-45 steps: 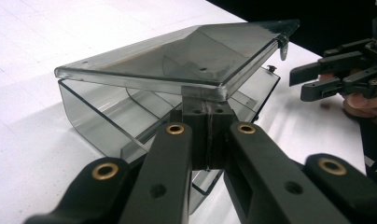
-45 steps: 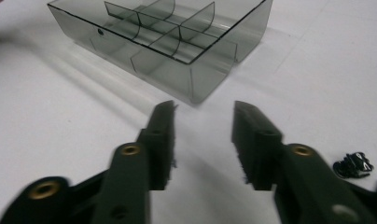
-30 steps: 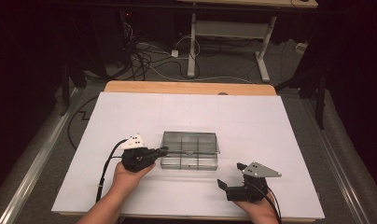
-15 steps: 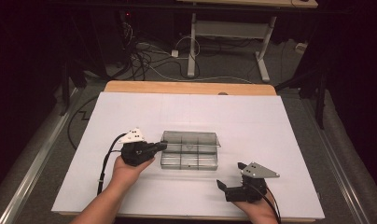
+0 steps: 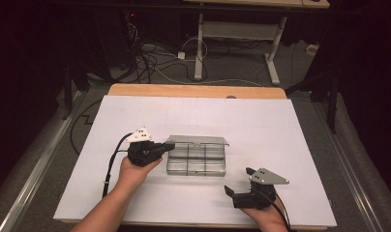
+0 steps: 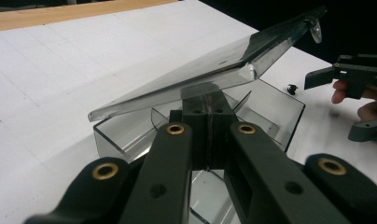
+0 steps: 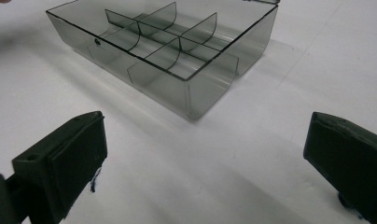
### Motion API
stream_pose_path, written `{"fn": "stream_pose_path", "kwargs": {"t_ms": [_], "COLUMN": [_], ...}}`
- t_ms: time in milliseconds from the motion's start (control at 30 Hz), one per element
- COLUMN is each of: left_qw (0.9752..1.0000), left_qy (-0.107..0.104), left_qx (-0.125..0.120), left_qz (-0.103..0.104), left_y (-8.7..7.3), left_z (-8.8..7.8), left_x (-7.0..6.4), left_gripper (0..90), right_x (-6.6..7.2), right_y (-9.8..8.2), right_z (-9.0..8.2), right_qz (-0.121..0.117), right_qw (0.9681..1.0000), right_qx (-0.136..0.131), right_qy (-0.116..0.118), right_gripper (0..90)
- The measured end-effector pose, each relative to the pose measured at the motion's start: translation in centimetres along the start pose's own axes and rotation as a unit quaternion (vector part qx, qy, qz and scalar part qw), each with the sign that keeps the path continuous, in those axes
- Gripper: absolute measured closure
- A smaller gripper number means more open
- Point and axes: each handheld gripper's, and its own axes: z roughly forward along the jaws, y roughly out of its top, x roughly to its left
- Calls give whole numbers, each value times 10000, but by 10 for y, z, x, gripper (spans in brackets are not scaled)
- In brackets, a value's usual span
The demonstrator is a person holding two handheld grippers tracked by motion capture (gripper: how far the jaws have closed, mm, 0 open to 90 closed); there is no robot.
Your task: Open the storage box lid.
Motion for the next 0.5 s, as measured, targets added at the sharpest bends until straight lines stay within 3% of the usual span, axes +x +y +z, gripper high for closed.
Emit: {"fn": "stream_pose_path", "kwargs": {"t_ms": [500], "left_qw": [9999], "left_qy": [78], "left_qx": [-89], "left_qz": [-20], "left_y": [7], "left_z": [11], "left_x": [3], "left_gripper": [874], "right_x": [-1], "right_y": [0], "right_z": [-4], "right_qz": [52], "right_qw": [10000], "right_qx": [-52], "right_qy": [-54], "right_gripper": [5]}}
